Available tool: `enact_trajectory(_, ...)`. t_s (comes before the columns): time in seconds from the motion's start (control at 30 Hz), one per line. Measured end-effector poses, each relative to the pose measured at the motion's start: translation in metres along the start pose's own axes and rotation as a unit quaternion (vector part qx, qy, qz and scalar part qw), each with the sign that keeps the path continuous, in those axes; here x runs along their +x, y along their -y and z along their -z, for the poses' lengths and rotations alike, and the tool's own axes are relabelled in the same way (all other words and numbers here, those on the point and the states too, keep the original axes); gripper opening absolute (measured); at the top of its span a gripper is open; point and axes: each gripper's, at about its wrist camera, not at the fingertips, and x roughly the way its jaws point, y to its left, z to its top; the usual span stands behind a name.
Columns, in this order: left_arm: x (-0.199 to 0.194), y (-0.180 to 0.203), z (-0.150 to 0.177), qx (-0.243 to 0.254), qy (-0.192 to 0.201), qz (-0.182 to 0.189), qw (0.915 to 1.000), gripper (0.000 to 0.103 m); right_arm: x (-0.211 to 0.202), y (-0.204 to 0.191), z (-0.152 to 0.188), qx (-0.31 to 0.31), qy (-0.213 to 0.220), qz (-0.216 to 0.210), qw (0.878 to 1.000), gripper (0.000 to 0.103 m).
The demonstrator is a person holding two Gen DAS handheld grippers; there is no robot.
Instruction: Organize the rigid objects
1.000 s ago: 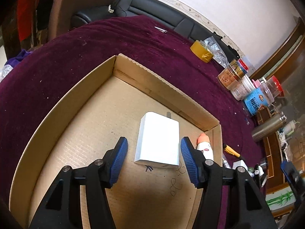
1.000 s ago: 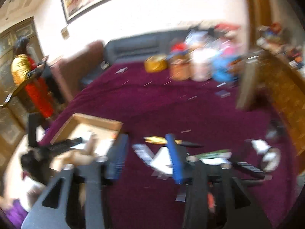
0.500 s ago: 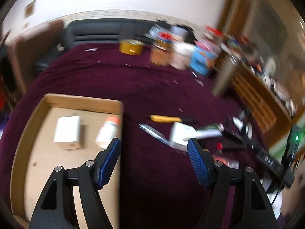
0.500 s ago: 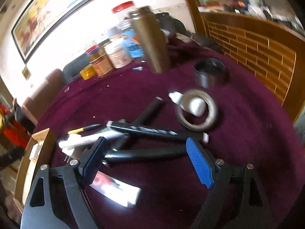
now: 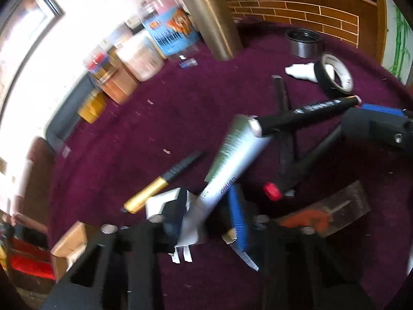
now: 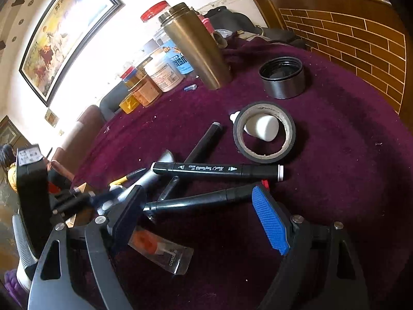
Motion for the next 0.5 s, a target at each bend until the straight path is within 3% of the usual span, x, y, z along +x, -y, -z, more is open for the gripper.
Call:
enact_trajectory(0.03, -0.003, 0.001, 0.002, -0.002, -0.001, 0.013, 0.9999, 0.011, 0.001, 0.001, 0.0, 0.003, -0.002, -0.002, 1.0, 0.085)
enact_trajectory(0.3, -0.045, -0.007, 0.043, -0.072, 0.004, 0.097, 0.9927, 0.011, 0.004, 0.002, 0.0, 0.008, -0.014, -0.008, 1.0, 0.085)
enact_trajectory(0.43, -0.04, 0.004, 0.051, -0.067, 0.004, 0.091, 0.9936, 0.012, 0.006, 0.003, -0.001, 0.013, -0.018, -0.008, 1.0, 0.085)
enact_trajectory(0.5, -0.036, 0.007, 0.048, -0.067, 0.009, 0.081, 0.9944, 0.02, 0.006, 0.004, -0.001, 0.016, -0.017, -0.007, 1.0, 0.085)
